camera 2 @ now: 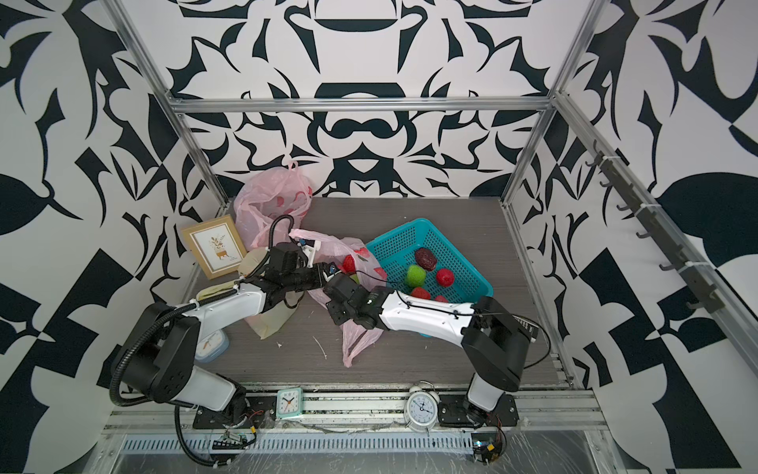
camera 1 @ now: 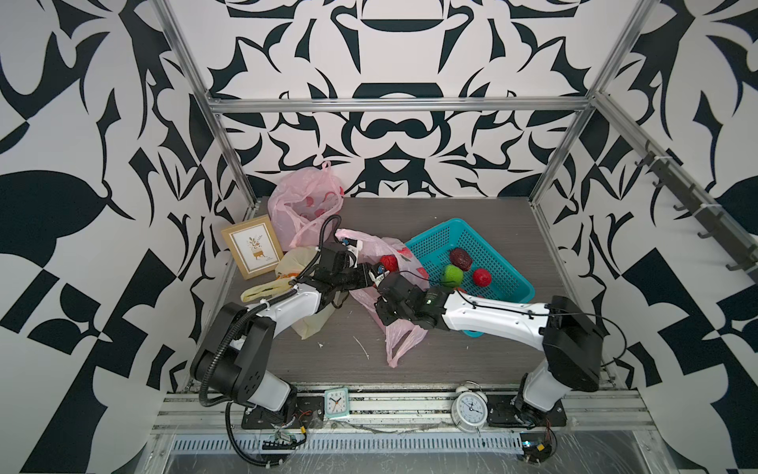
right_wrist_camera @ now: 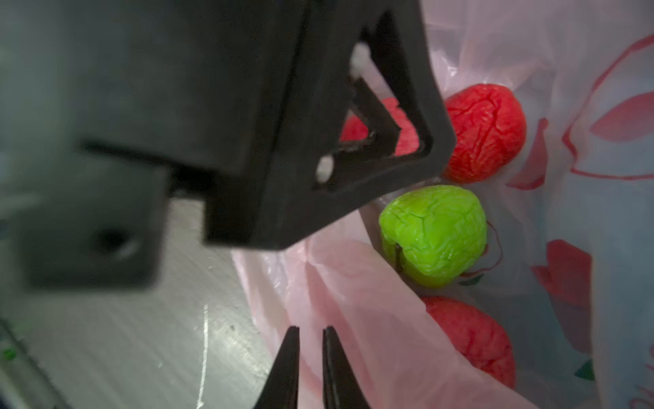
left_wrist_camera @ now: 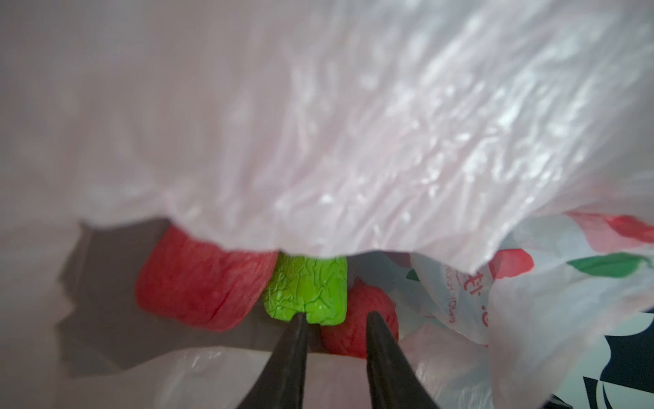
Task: Untie the knot of a plastic bag & take out the apple
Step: Untie the plastic bag at the center of the board.
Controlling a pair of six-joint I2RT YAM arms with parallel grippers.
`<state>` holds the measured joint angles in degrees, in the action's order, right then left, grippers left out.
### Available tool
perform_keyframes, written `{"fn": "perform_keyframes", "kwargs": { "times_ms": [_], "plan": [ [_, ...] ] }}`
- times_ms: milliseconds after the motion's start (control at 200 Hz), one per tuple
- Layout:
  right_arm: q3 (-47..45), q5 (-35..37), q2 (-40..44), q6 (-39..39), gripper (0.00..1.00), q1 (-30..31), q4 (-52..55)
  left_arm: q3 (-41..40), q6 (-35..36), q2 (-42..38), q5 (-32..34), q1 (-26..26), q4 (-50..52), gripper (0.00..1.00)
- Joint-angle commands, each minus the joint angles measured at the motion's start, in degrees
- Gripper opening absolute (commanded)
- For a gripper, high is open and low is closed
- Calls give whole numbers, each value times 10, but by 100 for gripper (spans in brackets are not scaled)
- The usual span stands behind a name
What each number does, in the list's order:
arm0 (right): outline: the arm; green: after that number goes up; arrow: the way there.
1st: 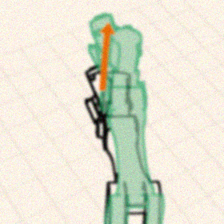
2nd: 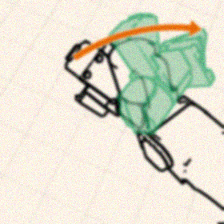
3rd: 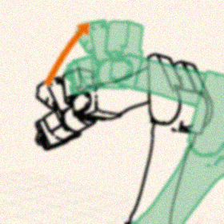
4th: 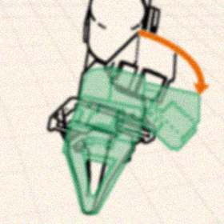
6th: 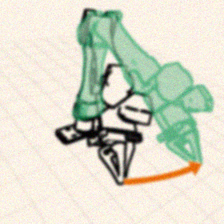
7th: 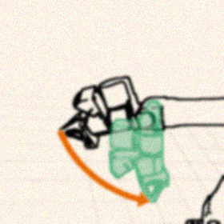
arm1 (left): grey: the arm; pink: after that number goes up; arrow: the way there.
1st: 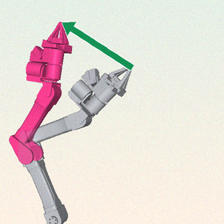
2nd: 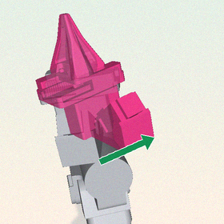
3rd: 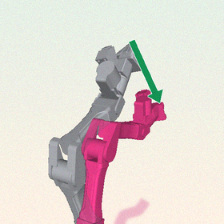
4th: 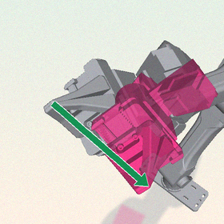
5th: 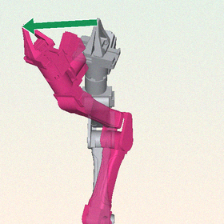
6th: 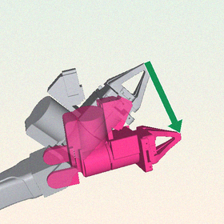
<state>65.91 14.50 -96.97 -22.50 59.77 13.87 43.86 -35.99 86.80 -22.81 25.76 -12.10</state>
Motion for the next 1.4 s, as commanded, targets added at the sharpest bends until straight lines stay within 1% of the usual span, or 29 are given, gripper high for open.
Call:
{"fn": "perform_keyframes", "kwargs": {
  "times_ms": [0,75,125,215,275,385,510,755,820,840,940,1020,1110,1190,1305,1395],
  "plan": [
    [43,108,-4,-13,17,3,-19,15,2,13,0,2,1,32],
    [50,114,-20,-5,17,3,-19,16,2,17,2,2,0,32],
    [50,106,-24,-3,17,3,-23,17,3,18,4,2,-1,32],
    [29,78,-9,1,18,3,-61,15,2,20,7,1,-2,32],
    [18,78,1,3,18,3,-78,13,1,22,6,2,-3,32],
    [42,89,-17,5,18,-12,-46,9,-3,28,3,2,-8,32],
    [57,71,-41,0,17,-29,-7,4,-4,28,6,2,-13,32],
    [62,2,-65,4,17,-38,45,15,-5,37,2,2,-21,32],
    [61,-28,-63,10,17,-38,44,15,-8,41,1,1,-26,32],
    [60,-56,-61,14,17,-38,43,15,-9,44,1,2,-27,32],
    [53,-122,-56,21,17,-38,45,16,-9,53,2,2,-31,32],
    [54,-155,-68,23,17,-38,59,15,-11,60,1,2,-36,36],
    [48,-174,-83,20,17,-37,73,14,-14,66,2,2,-43,40],
    [26,-182,-81,14,17,-35,71,14,-10,69,10,0,-44,46],
    [-24,-167,-51,19,18,-26,65,20,-6,78,15,-7,-45,52],
    [-56,-152,-17,29,21,-25,71,24,-1,88,24,-11,-44,56]
  ]
}}
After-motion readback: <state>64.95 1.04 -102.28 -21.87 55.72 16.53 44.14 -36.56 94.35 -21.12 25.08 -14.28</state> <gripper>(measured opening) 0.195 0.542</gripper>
